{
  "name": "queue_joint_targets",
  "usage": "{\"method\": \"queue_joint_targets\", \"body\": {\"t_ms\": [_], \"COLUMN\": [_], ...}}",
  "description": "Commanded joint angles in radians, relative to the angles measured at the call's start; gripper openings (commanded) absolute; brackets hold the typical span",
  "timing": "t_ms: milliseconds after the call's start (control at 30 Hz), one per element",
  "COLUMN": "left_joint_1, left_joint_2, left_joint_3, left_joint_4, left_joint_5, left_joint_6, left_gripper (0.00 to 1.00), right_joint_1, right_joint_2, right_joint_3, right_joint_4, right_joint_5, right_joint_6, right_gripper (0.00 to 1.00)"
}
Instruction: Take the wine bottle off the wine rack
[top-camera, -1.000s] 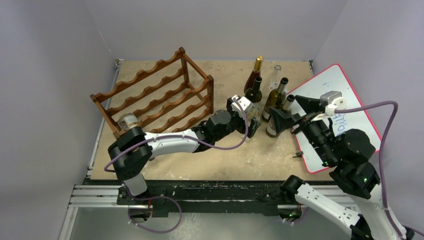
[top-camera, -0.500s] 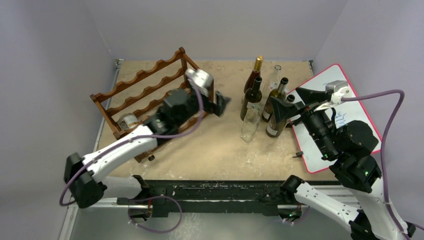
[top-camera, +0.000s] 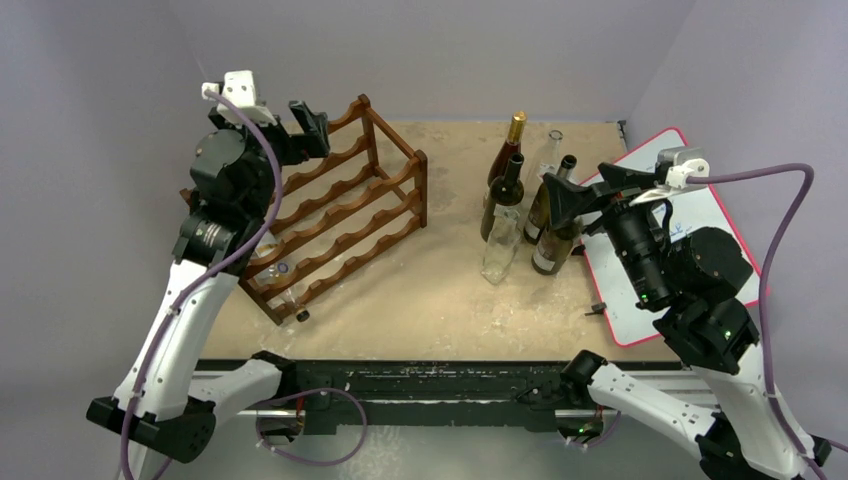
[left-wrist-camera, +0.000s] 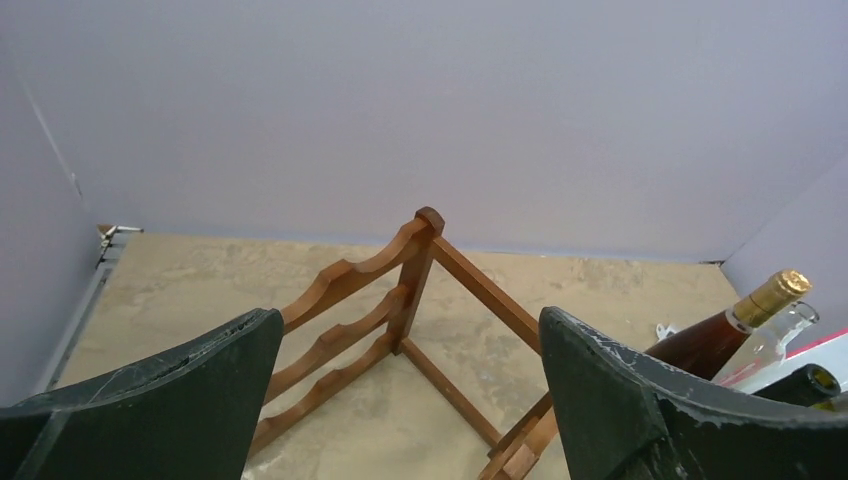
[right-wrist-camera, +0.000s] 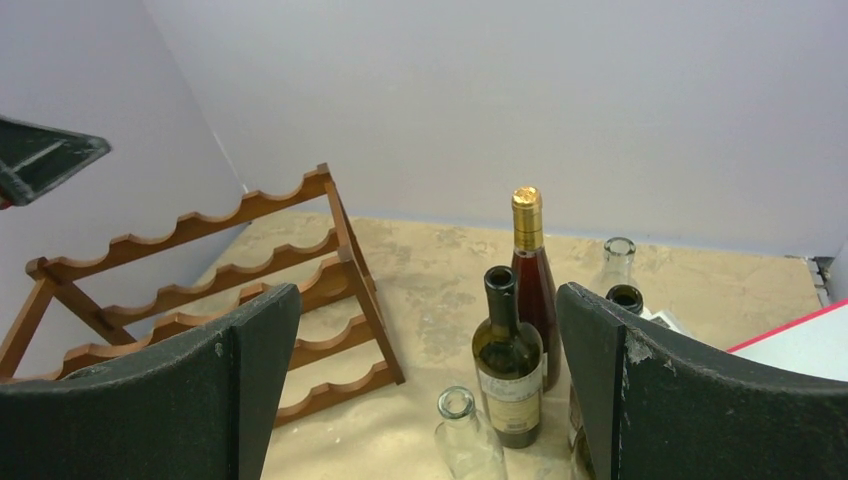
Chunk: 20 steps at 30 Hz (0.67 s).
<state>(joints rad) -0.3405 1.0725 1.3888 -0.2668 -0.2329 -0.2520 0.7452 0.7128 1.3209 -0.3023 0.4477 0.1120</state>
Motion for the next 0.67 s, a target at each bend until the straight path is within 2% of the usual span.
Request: {"method": "queue_joint_targets", "body": {"t_ms": [0,267,500,633], "left_joint_1": [0.009,0.009,0.009,0.008], "left_joint_2": [-0.109,-0.277,-0.329,-0.341], "left_joint_3": [0.010,-0.058,-0.067,-0.068], "left_joint_4": [0.029,0.174,0.170,0.171], "left_joint_5": [-0.062,0.005,-0.002,-0.005], "left_joint_6": [0.002,0.003,-0.012,-0.018], "left_gripper": [1.00,1.00,1.00,1.00], "right_joint_1": [0.002,0.002,0.002,0.002], "right_joint_2": [0.011,0.038,0.030,-0.038], "right_joint_3": [0.044,0.079,0.082,0.003], "right_joint_4": [0.048,0.054,0.064,0.153], "right_joint_5": [0.034,0.063,0.076,0.082], "right_joint_6": [0.018,0.005,-0.004,-0.039], "right_gripper": [1.00,1.00,1.00,1.00]}}
